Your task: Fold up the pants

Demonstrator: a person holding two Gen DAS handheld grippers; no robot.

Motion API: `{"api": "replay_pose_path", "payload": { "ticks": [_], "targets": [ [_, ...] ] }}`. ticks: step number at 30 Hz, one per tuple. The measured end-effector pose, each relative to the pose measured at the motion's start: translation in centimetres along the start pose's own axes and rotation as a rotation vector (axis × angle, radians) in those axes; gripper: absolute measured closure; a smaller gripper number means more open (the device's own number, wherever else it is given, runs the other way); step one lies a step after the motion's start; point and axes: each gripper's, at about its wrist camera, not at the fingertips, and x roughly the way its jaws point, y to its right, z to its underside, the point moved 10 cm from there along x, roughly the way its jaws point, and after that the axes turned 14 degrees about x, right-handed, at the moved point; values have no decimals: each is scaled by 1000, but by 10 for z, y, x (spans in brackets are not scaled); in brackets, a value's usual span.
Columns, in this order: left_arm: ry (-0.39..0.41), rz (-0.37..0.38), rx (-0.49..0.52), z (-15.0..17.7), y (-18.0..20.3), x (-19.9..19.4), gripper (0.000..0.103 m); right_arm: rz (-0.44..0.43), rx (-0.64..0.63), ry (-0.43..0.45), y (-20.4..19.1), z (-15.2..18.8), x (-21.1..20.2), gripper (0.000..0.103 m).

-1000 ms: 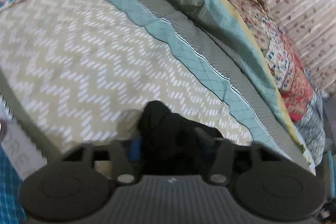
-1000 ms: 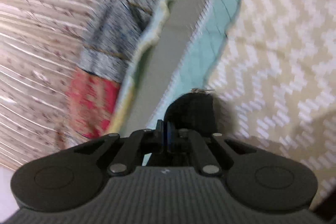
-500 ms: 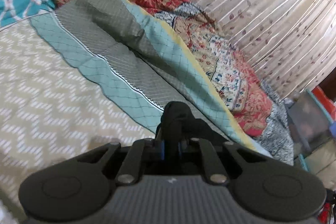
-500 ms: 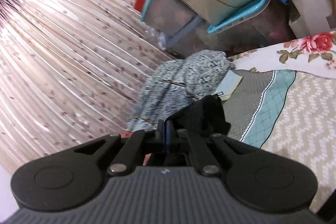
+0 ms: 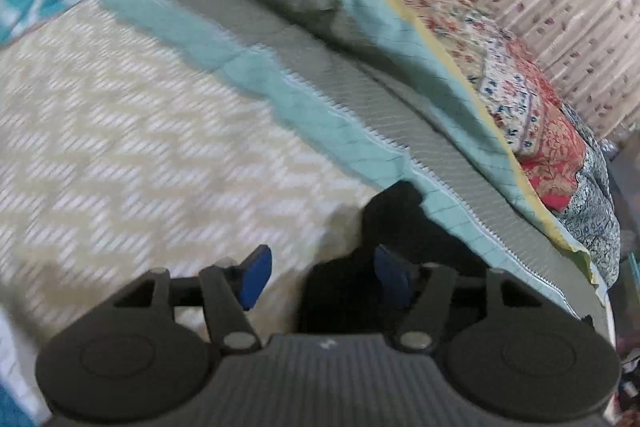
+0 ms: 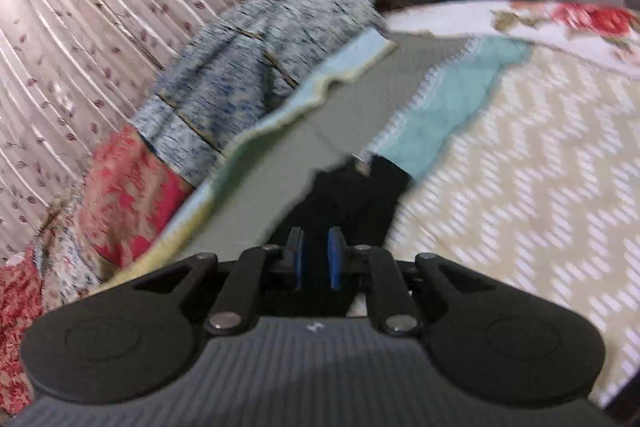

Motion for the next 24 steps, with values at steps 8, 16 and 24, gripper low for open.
{"api": "replay_pose_path", "payload": {
  "ticks": [8,16,24],
  "targets": [
    [-137,149,-84,64,15,-9,15,31,208,-64,16,19,34,60],
    [-189,175,137,90,64,-19,86,125,73,50,-1,7,36,97],
    [-184,59,206,75,46,-58,44,300,-61,188,18,-9,-5,66]
  ]
}}
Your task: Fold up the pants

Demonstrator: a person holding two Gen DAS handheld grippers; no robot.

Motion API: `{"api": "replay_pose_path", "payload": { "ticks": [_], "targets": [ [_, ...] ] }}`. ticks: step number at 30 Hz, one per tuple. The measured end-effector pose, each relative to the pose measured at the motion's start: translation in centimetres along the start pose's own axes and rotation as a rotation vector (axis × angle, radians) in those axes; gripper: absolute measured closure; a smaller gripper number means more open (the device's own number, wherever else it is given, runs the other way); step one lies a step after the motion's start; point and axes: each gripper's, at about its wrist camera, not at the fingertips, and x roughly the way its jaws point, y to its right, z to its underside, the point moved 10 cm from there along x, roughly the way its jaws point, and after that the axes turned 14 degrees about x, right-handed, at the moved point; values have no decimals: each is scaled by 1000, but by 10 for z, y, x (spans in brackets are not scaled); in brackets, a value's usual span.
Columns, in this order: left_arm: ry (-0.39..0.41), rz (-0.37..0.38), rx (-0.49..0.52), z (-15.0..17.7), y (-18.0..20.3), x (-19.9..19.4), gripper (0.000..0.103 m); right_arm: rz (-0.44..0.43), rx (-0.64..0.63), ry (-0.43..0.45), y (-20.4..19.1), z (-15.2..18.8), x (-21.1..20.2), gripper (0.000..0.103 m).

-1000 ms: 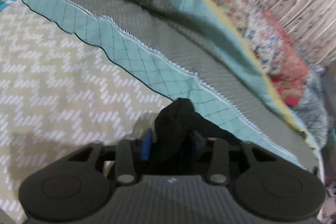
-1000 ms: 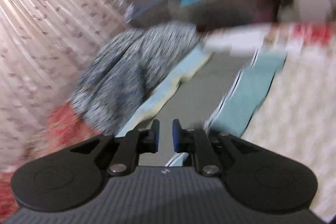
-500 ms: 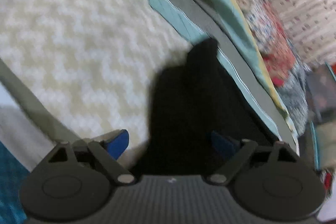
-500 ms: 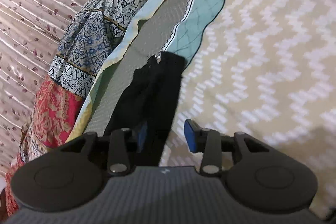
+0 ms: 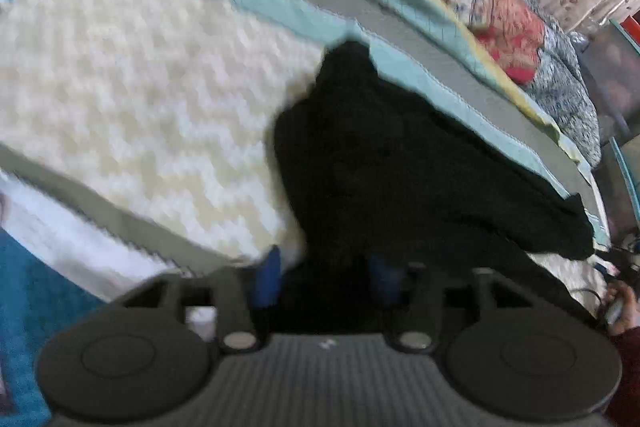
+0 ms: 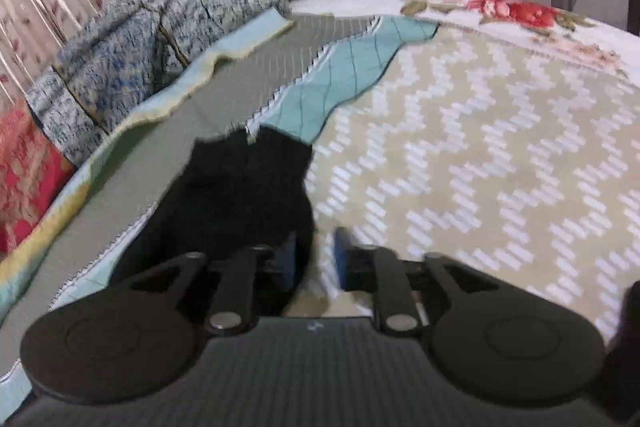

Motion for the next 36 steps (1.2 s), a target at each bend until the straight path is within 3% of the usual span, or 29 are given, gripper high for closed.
{"api": "replay_pose_path", "payload": {
  "ticks": [3,5,8,9,13,15,17,19,21,25,30,33,36],
  "targets": [
    [108,-116,46,-34,-16,-23,39,-44,43,68,-15,-23,-14,65],
    [136,-179,89,-64,-22,-21,39,-106,29,8,-44,-26,-6,62],
    [171,-262,221,-108,-14,2,39,-139,16,-160,-84,-10,21,38],
    [170,-282,283,-120,-8,14,37,-126,7,-185,-93,-5,31,37],
    [120,-276,473,-144,23,73,15,-15,-38,-252,-108,11,76,26],
    [89,-270,501,-147,32,98,15,11,-8,-275,-109,17,90,24],
    [35,-223,455,-144,32,121,21,36,-17,-304,-109,27,104,21],
    [-45,-189,416,-133,31,143,81,49,-100,-261,-116,29,107,28],
    [-39,-202,423,-125,31,145,85,70,-170,-250,-117,31,105,94],
    [56,-206,447,-126,43,111,88,-24,-84,-187,-107,6,77,95],
    [232,-174,467,-128,71,27,88,-193,111,-157,-83,-35,13,95],
    [336,-161,502,-117,90,-27,88,-277,193,-147,-57,-55,-35,95],
    [395,-133,534,-82,103,-72,87,-338,247,-135,-23,-72,-78,95]
  ]
}}
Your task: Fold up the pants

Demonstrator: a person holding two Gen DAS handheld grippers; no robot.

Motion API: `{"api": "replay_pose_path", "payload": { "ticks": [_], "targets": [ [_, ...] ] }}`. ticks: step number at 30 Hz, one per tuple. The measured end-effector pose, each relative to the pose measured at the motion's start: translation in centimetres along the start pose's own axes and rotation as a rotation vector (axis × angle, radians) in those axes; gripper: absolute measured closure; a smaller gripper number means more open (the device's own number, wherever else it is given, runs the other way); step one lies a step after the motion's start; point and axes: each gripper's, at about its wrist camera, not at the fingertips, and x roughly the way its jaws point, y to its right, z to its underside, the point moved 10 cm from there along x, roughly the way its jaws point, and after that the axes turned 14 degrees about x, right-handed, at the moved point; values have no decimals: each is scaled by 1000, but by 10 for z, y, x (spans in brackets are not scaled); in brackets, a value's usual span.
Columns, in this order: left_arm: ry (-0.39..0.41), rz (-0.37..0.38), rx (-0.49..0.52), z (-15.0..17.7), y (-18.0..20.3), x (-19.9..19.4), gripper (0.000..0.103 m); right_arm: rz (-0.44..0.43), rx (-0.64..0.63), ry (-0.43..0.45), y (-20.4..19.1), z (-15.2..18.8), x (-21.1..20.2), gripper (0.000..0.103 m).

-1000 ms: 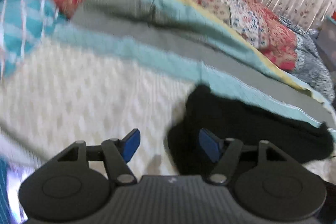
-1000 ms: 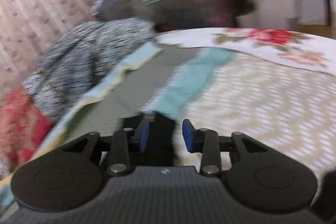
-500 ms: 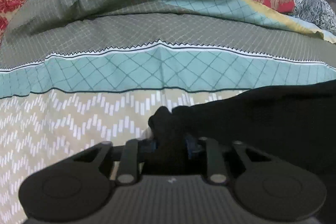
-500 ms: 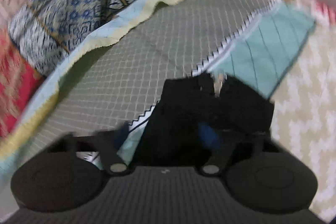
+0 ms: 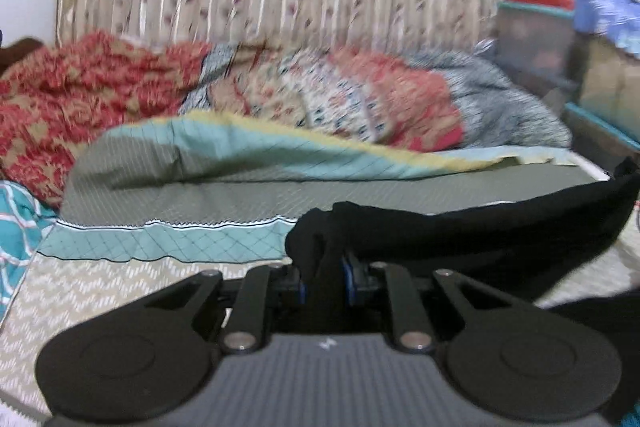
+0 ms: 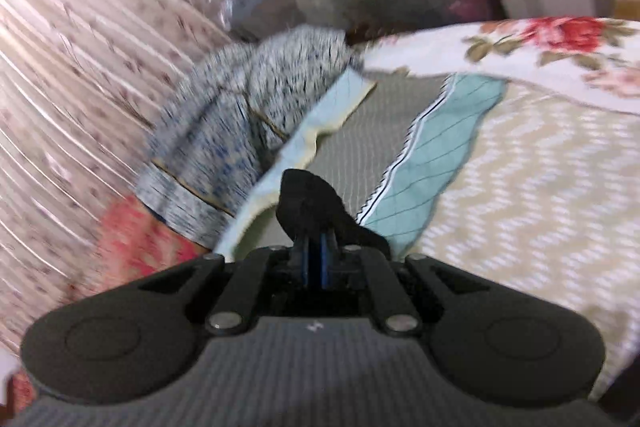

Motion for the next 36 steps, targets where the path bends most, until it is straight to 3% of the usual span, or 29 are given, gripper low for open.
{"api": "replay_pose_path", "payload": {
  "ticks": [5,8,9,10,11,12,13,15,17,19,22,25,27,28,30,31,32,34,35,36],
  "targets": [
    [-20,46,80,59,45,-60,85,-69,61,-1,63,-14,-93,95],
    [-141,93,46,119,71,-70,66,-23,109,18,130,-9,-138,94],
    [-193,97,42,140,78,-70,55,9,126,22,152,-7,-142,90],
    [-237,102,41,160,87,-72,54,89,145,37,183,-3,-151,88],
    [-264,112,40,173,93,-75,54,171,165,55,208,0,-158,73],
    [-282,116,40,184,96,-80,54,248,199,94,232,0,-167,51],
    [-285,115,37,189,96,-88,53,301,250,154,254,0,-182,49],
    [-266,137,-18,189,87,-106,47,317,317,229,272,-1,-205,50],
    [-224,153,-115,180,66,-122,41,311,310,286,269,-1,-220,50],
    [-162,128,-219,167,34,-134,31,265,256,284,246,4,-219,50],
    [-121,76,-339,142,-19,-123,23,147,145,189,193,26,-191,50],
    [-176,64,-375,122,-52,-75,23,64,-4,-4,130,91,-137,50],
    [-249,117,-406,118,-59,-32,25,29,-69,-129,100,142,-103,50],
    [-290,178,-431,118,-56,-9,24,14,-89,-196,88,172,-87,50],
    [-370,278,-447,126,-37,22,23,-5,-121,-327,69,232,-57,50],
    [-413,293,-440,132,-30,36,23,3,-136,-379,65,257,-46,50],
    [-464,310,-432,140,-21,51,25,12,-147,-416,61,272,-38,50],
    [-510,301,-402,158,-6,63,46,32,-186,-496,60,315,-23,50],
    [-497,260,-363,160,-2,61,48,48,-225,-518,61,333,-20,50],
    [-453,239,-345,156,1,54,58,54,-280,-508,60,337,-15,50]
  ]
}}
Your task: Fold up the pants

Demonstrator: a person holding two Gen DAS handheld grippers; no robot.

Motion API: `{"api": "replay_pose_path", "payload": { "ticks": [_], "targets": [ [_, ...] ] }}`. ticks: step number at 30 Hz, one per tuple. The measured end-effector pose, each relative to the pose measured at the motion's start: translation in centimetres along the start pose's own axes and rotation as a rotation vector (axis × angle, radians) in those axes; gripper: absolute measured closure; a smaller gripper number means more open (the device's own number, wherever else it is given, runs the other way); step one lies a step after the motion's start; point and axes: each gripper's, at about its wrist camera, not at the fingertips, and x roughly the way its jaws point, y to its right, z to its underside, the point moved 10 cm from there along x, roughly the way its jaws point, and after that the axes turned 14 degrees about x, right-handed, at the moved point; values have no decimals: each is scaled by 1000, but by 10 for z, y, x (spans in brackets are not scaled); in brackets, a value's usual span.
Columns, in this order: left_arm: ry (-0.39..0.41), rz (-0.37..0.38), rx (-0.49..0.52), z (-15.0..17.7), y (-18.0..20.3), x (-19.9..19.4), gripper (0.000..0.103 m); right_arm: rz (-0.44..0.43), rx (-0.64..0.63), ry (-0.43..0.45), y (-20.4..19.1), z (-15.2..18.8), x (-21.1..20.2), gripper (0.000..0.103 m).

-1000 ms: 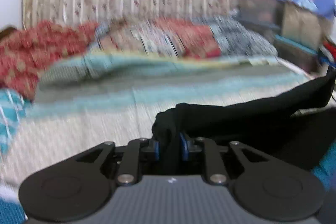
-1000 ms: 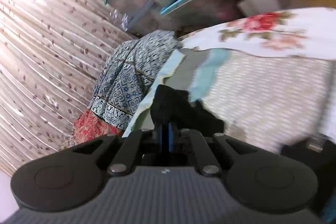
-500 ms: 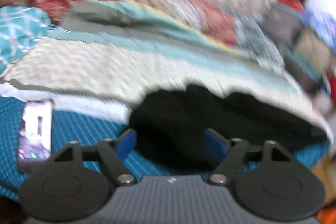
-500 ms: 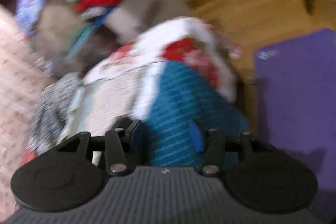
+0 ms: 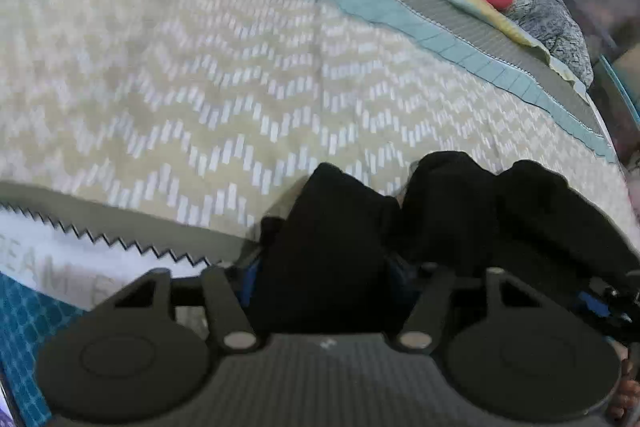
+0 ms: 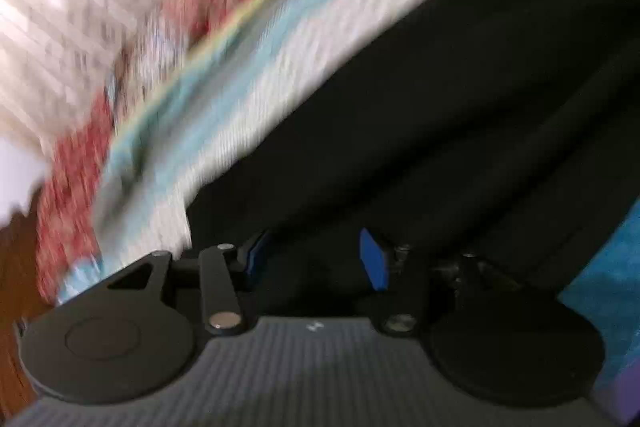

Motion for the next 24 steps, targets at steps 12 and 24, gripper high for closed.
{"api": "replay_pose_path", "payload": {
  "ticks": [12,24],
  "targets": [
    [302,-254,-413,54,-76,-45,43,-37,-154,78,-17,-6,15,40],
    [302,-28,-593,114,-70,-114,12,-273,-444,-64,-96,59,-5,39]
  ]
}}
